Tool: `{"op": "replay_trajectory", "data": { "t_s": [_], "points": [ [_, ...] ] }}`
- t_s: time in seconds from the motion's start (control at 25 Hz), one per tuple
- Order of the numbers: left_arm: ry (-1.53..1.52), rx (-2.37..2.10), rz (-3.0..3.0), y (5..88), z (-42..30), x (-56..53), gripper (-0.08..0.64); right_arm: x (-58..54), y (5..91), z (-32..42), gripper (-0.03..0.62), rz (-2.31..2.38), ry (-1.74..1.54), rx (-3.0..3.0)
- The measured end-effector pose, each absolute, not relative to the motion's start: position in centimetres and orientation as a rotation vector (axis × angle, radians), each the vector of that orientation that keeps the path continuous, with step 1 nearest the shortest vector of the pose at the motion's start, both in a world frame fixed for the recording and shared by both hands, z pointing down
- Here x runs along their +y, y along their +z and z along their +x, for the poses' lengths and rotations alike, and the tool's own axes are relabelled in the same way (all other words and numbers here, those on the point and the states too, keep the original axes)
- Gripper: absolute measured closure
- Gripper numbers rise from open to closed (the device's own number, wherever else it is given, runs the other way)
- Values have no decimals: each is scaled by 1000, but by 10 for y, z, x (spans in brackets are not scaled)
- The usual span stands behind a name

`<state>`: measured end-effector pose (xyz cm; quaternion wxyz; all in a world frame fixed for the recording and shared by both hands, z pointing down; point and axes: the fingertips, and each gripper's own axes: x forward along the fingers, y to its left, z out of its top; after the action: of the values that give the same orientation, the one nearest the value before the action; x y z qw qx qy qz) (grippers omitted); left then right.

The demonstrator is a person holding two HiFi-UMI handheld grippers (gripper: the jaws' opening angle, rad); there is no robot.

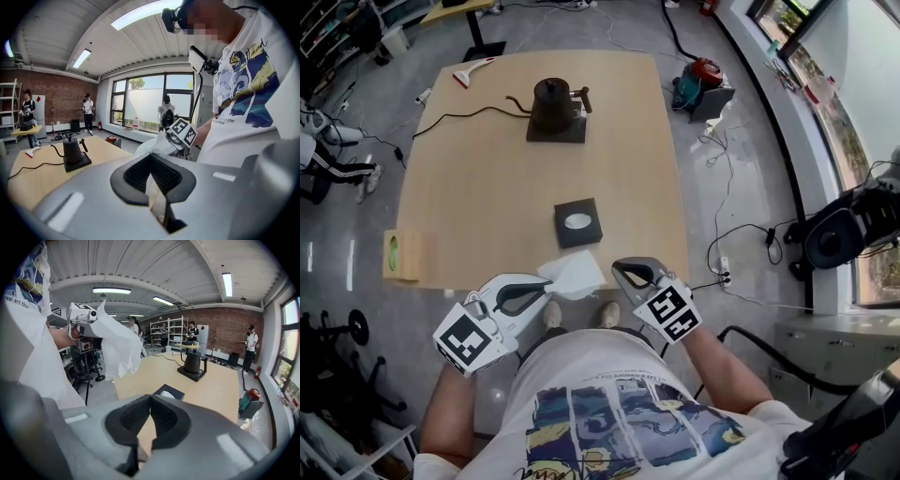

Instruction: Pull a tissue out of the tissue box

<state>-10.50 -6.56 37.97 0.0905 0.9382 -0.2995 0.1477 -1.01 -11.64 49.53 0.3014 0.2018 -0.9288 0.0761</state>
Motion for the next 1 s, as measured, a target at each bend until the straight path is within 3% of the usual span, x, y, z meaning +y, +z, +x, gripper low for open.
{"op": "replay_trajectory", "data": {
  "t_s": [1.0],
  "points": [
    [400,-625,2873,369,-100,-61,552,-114,492,-15,589,724,193,-2400]
  ]
}}
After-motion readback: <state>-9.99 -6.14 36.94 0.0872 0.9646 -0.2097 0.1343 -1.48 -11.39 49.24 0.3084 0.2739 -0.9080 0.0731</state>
